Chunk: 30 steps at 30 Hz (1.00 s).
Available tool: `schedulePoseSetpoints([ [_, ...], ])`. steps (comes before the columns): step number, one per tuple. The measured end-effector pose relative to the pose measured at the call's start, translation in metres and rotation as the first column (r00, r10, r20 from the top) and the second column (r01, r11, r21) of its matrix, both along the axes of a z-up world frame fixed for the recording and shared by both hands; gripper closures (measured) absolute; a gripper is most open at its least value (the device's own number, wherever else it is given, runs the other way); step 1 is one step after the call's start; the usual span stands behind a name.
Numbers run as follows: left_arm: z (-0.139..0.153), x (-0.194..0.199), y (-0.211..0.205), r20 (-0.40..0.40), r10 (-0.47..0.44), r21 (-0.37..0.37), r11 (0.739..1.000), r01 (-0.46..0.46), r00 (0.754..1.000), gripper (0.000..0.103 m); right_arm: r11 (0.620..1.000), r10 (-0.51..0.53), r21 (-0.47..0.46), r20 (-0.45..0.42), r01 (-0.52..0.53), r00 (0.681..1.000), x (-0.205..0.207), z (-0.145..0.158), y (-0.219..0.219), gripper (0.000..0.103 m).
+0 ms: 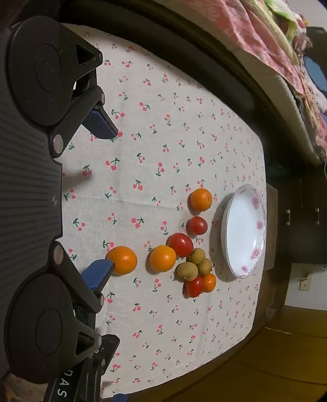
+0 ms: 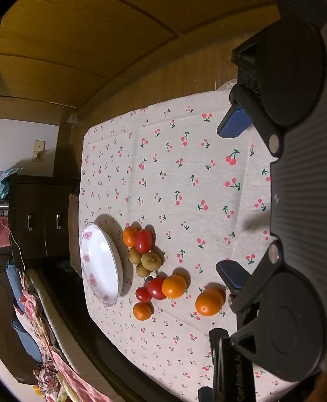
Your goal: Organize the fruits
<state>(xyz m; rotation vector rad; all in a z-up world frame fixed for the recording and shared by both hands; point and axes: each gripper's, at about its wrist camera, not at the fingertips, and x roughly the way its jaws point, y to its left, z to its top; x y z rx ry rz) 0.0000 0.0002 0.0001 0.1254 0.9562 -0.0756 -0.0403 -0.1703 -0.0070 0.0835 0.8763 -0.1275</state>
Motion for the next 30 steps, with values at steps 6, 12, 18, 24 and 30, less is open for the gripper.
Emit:
schedulePoseSetpoints([
  [6, 0.0008, -0.0007, -0.0002, -0.002, -0.001, 0.007, 1.0, 0.001, 1.0, 0.0, 1.0, 0.002, -0.007, 0.004, -0.002, 1.0, 0.0006, -0.001, 0.0006, 0.0],
  [12, -0.0016, -0.0027, 0.0023, -0.008, -0.004, 0.006, 1.0, 0.004, 1.0, 0.0, 1.0, 0.001, -0.003, -0.008, -0.002, 1.0, 0.0018, 0.0001, -0.001, 0.0],
  [18, -0.0049, -0.0001, -0.0005, -0.022, -0.003, 0.002, 1.0, 0.003, 1.0, 0.002, 1.0, 0.001, -0.002, -0.014, -0.001, 1.0, 0.0019, -0.003, 0.0008, 0.0],
  [24, -0.006, 0.0005, -0.0016, -0.023, -0.002, 0.005, 1.0, 0.002, 1.0, 0.003, 1.0, 0.001, 0.009, -0.024, -0.001, 1.0, 0.001, -0.0059, 0.0004, 0.0],
  [30, -0.0061, 0.0008, -0.001, -0.025, -0.002, 0.004, 1.0, 0.002, 1.0, 0.003, 1.0, 0.0, 0.011, -0.029, 0.0, 1.0, 0.0019, -0.005, 0.0011, 0.0],
])
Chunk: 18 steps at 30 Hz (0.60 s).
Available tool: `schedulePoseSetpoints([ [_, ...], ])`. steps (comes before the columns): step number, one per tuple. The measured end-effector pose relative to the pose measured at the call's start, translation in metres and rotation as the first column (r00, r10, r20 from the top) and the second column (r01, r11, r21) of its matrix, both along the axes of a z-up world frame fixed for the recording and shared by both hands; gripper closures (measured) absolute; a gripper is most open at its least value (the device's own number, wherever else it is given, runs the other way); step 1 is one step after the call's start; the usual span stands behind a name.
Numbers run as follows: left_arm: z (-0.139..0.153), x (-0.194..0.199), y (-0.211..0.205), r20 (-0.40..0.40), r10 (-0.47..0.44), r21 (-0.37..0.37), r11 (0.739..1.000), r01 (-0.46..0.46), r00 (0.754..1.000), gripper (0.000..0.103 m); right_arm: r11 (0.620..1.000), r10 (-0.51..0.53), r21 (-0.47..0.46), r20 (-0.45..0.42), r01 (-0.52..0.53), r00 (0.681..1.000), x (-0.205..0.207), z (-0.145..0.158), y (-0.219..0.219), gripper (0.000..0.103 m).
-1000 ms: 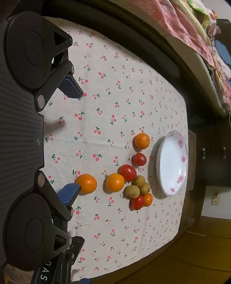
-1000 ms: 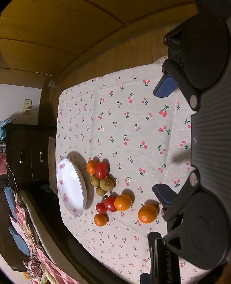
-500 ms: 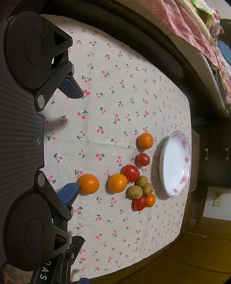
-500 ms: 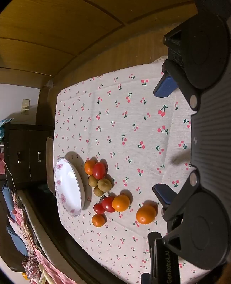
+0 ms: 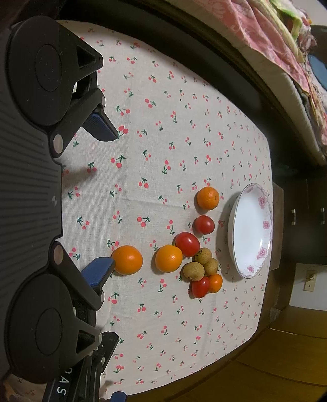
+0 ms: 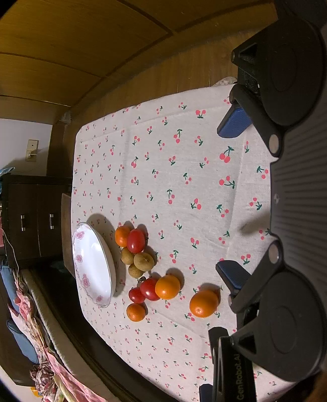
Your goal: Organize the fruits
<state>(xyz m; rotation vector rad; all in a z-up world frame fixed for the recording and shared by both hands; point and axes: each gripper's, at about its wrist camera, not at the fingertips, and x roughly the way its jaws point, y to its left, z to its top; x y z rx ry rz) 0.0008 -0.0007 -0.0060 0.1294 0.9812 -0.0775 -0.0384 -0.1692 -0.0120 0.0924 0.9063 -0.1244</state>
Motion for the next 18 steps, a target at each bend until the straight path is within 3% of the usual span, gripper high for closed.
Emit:
schedulePoseSetpoints([
  [18, -0.002, 0.0005, 0.0008, -0.002, -0.005, 0.011, 1.0, 0.005, 1.0, 0.004, 1.0, 0.0, 0.002, -0.012, 0.0, 1.0, 0.0014, -0.0028, 0.001, 0.0],
])
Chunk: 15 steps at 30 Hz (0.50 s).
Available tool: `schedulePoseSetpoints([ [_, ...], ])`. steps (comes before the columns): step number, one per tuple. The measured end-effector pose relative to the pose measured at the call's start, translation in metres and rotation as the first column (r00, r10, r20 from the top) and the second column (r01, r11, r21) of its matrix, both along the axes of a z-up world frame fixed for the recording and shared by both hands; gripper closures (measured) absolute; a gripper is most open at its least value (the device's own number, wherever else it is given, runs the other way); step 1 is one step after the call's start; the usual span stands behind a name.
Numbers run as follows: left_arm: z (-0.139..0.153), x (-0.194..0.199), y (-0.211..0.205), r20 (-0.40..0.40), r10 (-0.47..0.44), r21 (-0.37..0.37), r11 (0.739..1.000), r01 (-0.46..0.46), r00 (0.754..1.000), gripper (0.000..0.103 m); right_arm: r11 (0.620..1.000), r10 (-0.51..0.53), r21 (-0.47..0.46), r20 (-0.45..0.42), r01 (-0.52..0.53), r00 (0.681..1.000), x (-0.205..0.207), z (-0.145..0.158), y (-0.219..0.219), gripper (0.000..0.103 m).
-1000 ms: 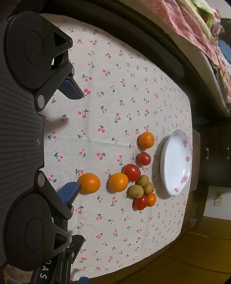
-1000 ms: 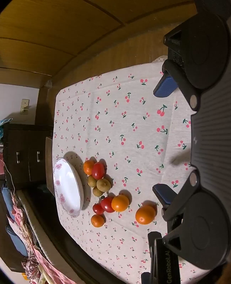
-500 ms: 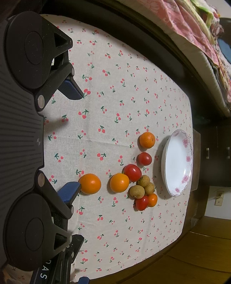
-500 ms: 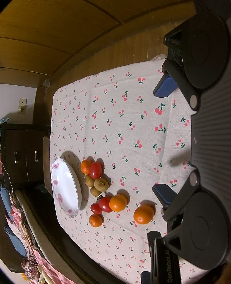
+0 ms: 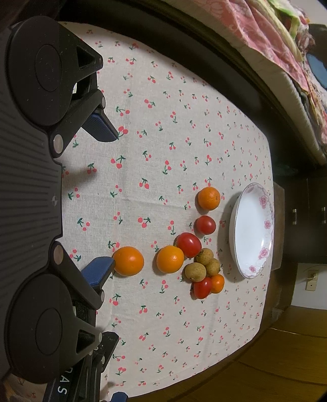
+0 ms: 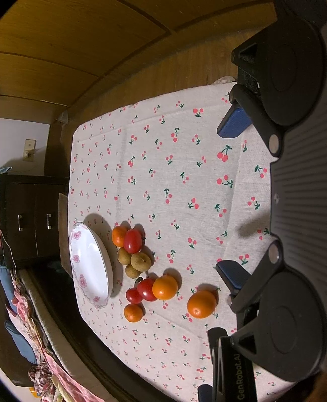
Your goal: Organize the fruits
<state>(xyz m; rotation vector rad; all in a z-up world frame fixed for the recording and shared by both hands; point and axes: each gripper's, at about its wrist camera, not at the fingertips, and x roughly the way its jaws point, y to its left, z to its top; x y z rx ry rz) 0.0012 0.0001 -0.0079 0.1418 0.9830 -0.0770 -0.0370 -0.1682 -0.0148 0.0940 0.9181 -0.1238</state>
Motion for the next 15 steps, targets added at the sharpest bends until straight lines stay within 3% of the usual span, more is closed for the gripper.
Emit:
schedulePoseSetpoints([
  [15, 0.0006, 0.0002, -0.0012, -0.004, -0.002, 0.008, 1.0, 0.002, 1.0, 0.005, 1.0, 0.001, -0.001, -0.008, -0.001, 1.0, 0.0016, -0.0003, 0.0004, 0.0],
])
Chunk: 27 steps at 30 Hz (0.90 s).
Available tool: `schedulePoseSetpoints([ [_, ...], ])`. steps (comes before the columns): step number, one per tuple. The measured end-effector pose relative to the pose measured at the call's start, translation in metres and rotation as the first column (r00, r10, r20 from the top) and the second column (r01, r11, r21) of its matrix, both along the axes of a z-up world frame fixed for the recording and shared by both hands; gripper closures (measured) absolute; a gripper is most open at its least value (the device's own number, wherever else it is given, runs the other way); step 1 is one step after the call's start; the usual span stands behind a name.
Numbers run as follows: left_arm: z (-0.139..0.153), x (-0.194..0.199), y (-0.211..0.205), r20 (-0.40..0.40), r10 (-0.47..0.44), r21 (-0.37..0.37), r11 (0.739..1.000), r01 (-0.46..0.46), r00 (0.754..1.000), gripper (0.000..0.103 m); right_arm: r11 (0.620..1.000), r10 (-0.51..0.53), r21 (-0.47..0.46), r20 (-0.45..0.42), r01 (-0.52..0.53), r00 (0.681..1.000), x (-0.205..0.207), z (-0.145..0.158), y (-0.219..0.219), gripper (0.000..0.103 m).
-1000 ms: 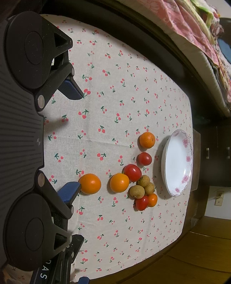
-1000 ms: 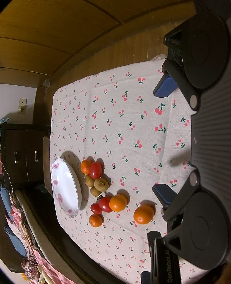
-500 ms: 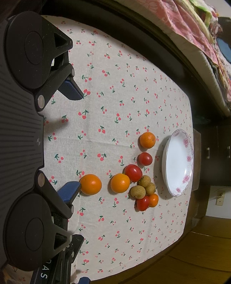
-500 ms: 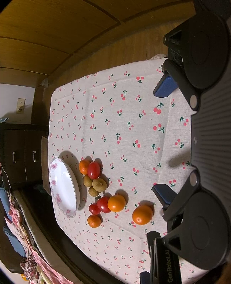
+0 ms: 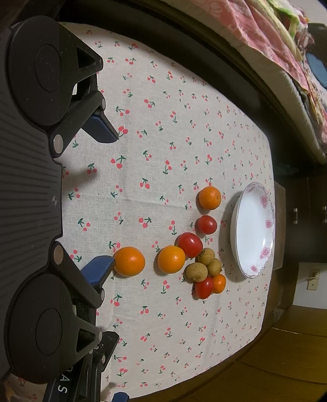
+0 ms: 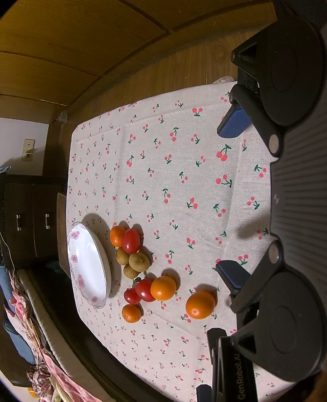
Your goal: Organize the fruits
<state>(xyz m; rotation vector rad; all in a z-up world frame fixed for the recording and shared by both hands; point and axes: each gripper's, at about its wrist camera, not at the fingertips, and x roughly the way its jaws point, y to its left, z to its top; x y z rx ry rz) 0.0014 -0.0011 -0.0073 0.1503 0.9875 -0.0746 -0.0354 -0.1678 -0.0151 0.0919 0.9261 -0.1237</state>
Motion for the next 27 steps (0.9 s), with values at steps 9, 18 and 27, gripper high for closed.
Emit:
schedulePoseSetpoints([
  [9, -0.0009, 0.0006, -0.0015, -0.004, -0.003, 0.009, 1.0, 0.003, 1.0, 0.005, 1.0, 0.001, 0.001, -0.009, -0.001, 1.0, 0.0006, -0.0023, 0.0007, 0.0],
  [18, -0.001, 0.0011, -0.0024, -0.007, -0.004, 0.015, 1.0, 0.004, 1.0, 0.006, 1.0, 0.002, 0.003, -0.02, -0.002, 1.0, 0.0022, -0.0028, 0.001, 0.0],
  [27, -0.0017, 0.0012, -0.0022, -0.009, -0.005, 0.018, 1.0, 0.005, 1.0, 0.006, 1.0, 0.002, 0.004, -0.024, -0.002, 1.0, 0.0025, -0.0037, 0.0016, 0.0],
])
